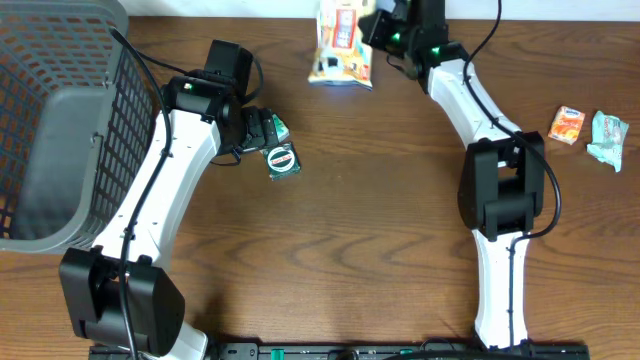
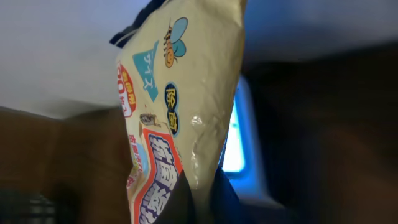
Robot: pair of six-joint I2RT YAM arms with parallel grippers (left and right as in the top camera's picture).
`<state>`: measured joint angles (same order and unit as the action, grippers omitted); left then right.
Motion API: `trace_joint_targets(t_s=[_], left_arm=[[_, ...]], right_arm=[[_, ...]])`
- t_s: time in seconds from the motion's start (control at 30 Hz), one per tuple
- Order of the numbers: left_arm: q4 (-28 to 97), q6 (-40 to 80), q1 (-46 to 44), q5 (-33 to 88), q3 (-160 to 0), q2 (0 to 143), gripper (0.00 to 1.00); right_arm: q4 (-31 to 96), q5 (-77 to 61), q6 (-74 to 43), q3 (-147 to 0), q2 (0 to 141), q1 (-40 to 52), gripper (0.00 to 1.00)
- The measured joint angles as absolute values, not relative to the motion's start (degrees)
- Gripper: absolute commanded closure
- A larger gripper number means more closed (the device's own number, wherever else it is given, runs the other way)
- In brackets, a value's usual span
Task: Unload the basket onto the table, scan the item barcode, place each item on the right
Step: 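Carry the cream wipes pack rightward to the table's right edge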
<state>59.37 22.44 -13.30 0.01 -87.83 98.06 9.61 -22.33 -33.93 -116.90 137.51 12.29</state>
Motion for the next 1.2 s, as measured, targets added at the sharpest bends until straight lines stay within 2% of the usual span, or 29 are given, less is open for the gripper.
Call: trace_joint_targets(t_s=[0.33,0.57,0.67,0.7,0.73,0.8,0.83,0.87,1.0,1.07,1.13,1.2], left_arm=[[59.4,22.4,-13.3,0.0,-87.8,98.1,0.02],[59.4,22.4,-13.3,0.0,-87.8,98.1,0.02],[59.4,22.4,-13.3,0.0,-87.8,98.1,0.02],[59.4,22.4,-13.3,0.0,-87.8,98.1,0.02],[59.4,22.4,-13.3,0.0,-87.8,98.1,0.02],[59.4,22.4,-13.3,0.0,-87.8,98.1,0.02],[59.4,22.4,-13.3,0.0,-87.8,98.1,0.02],[59.4,22.4,-13.3,0.0,-87.8,98.1,0.02],[59.4,22.4,-13.3,0.0,-87.8,98.1,0.02],[59.4,22.4,-13.3,0.0,-87.8,98.1,0.02],[59.4,22.4,-13.3,0.0,-87.8,98.1,0.03],[59.4,22.4,-13.3,0.0,-87.8,98.1,0.03]], right_arm=[[35.4,-12.7,-19.9,-117.1,125.1,1.3,0.99],[47.4,2.5,-12.8,-118.2,120.0,-7.9,0.99],[49.1,6.5,-10.8,-118.2,120.9,-10.5,0.94],[49.2,7.3,-10.2,-118.2,121.1,-11.2,0.88],[49.3,8.2,-9.8,-118.2,121.4,-12.0,0.75],[49.3,9.5,-9.1,-118.2,121.6,-13.1,0.3],[49.4,10.0,-8.9,-118.2,121.6,-13.6,0.14],[49.6,10.3,-9.0,-118.2,121.6,-14.0,0.11],[51.1,11.3,-9.0,-118.2,121.6,-15.2,0.04],[51.6,10.7,-8.9,-118.2,121.6,-15.1,0.05],[51.9,9.1,-8.9,-118.2,121.6,-15.0,0.11],[52.3,6.4,-9.0,-118.2,121.6,-14.9,0.28]])
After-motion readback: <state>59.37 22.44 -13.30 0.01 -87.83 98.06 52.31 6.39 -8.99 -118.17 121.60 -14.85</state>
